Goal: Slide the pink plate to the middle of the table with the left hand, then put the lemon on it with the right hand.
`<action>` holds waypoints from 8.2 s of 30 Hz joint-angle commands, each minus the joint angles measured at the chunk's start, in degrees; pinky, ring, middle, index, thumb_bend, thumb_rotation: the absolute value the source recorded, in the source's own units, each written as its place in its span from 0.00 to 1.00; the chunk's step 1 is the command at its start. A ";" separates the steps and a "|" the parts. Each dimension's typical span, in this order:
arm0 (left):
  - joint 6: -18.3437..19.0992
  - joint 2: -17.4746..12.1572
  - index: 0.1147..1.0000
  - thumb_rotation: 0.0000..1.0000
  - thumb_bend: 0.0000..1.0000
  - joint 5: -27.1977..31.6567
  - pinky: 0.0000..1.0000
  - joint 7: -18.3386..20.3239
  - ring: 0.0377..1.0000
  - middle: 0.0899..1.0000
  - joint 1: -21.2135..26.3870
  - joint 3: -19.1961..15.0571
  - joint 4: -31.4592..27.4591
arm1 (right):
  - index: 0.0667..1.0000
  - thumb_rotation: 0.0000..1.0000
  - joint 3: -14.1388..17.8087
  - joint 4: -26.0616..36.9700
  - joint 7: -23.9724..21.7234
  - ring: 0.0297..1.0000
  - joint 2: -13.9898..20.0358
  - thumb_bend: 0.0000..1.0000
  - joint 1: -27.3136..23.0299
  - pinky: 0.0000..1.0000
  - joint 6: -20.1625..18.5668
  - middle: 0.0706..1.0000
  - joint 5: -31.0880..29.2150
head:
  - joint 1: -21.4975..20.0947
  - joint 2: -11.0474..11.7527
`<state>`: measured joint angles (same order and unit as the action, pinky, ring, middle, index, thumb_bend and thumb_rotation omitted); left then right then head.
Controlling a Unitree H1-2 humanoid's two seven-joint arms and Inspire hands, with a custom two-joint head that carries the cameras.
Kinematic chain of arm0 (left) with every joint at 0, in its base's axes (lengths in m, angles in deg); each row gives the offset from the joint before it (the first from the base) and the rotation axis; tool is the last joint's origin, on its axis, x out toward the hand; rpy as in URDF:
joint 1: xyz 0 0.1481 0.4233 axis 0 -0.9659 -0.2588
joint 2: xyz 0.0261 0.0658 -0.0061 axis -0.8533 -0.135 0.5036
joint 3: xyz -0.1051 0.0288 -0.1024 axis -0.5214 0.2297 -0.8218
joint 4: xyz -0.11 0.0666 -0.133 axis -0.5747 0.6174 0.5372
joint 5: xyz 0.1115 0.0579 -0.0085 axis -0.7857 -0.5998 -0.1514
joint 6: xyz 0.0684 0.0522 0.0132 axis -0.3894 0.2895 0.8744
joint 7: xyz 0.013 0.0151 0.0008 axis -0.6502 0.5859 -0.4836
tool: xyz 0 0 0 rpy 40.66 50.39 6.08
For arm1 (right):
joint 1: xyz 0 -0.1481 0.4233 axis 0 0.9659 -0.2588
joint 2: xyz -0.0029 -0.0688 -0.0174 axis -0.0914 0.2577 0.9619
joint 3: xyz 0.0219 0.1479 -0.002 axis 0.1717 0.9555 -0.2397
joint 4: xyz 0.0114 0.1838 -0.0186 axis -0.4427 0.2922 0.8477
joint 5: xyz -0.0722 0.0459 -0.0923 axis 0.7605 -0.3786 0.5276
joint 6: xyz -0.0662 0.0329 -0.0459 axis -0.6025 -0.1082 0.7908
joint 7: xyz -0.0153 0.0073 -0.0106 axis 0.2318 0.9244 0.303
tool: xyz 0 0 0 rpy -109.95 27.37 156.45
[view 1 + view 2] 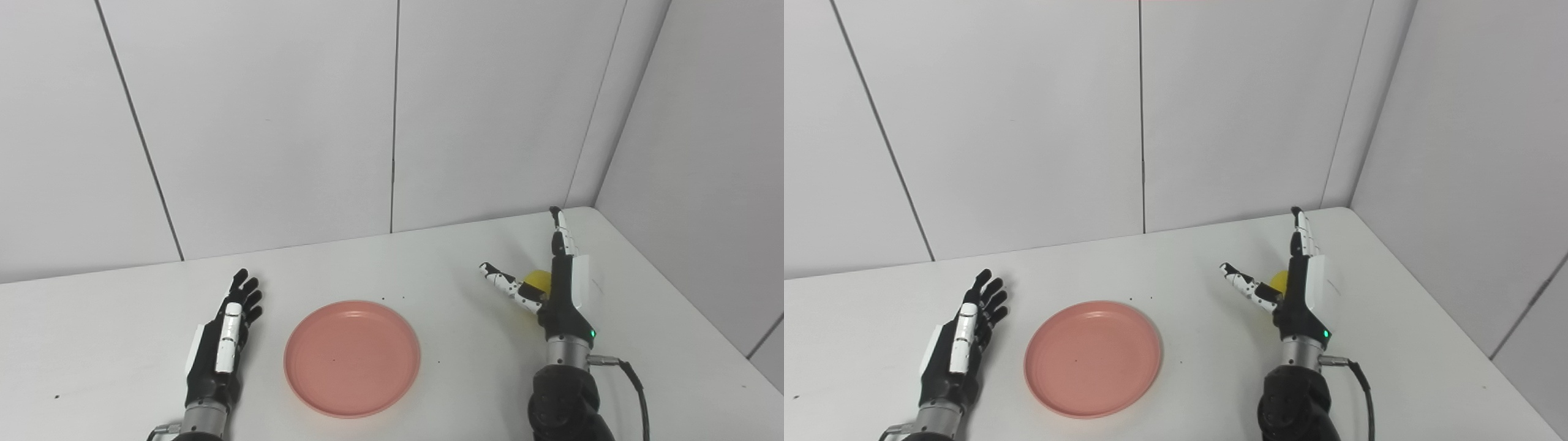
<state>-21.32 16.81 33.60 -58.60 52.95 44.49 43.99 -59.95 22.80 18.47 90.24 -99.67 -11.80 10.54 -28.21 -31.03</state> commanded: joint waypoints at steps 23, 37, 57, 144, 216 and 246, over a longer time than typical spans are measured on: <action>-0.36 -1.13 0.95 1.00 0.60 3.66 0.96 3.14 0.96 0.96 -0.57 -1.26 2.01 | 0.90 0.20 -0.87 -2.49 -2.43 0.84 4.88 0.76 -2.89 0.72 -13.67 0.89 1.74 | -2.21 -0.02; -0.94 -1.34 0.95 1.00 0.62 3.75 0.96 3.51 0.96 0.96 -0.57 -1.31 2.38 | 0.86 0.20 -3.19 -5.54 -4.77 0.82 5.93 0.74 -4.11 0.72 -15.07 0.86 0.81 | -2.26 -0.21; -1.32 -1.08 0.94 1.00 0.61 4.03 0.96 3.75 0.95 0.95 -0.68 -1.42 2.11 | 0.66 0.00 -0.71 -5.21 -3.98 0.44 4.15 0.52 -3.68 0.25 -15.88 0.46 -0.49 | -1.95 -0.93; 4.07 4.65 0.97 1.00 0.51 -5.50 0.97 -2.56 0.97 0.97 -2.41 4.95 -4.00 | 0.46 0.00 -24.03 -7.35 -8.88 0.38 -0.44 0.51 -2.64 0.28 15.62 0.49 -2.81 | 25.58 -3.75; 6.41 3.34 0.99 1.00 0.53 -5.45 0.99 -1.70 0.98 0.99 -3.56 4.74 -6.74 | 0.97 1.00 -8.73 -12.44 -18.74 0.98 -3.63 0.75 -0.52 0.99 24.67 0.96 -38.54 | 22.74 -3.36; -0.14 7.28 1.00 1.00 0.50 -8.22 1.00 -8.86 1.00 1.00 -3.37 3.33 -2.98 | 0.98 1.00 -8.09 -9.48 -24.07 0.97 -3.16 0.73 1.44 0.97 17.53 0.97 -41.64 | 30.26 -1.65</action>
<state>-19.22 23.47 25.71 -66.91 49.53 47.86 40.31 -68.27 12.16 -4.61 86.77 -98.14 5.88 -30.97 2.02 -32.87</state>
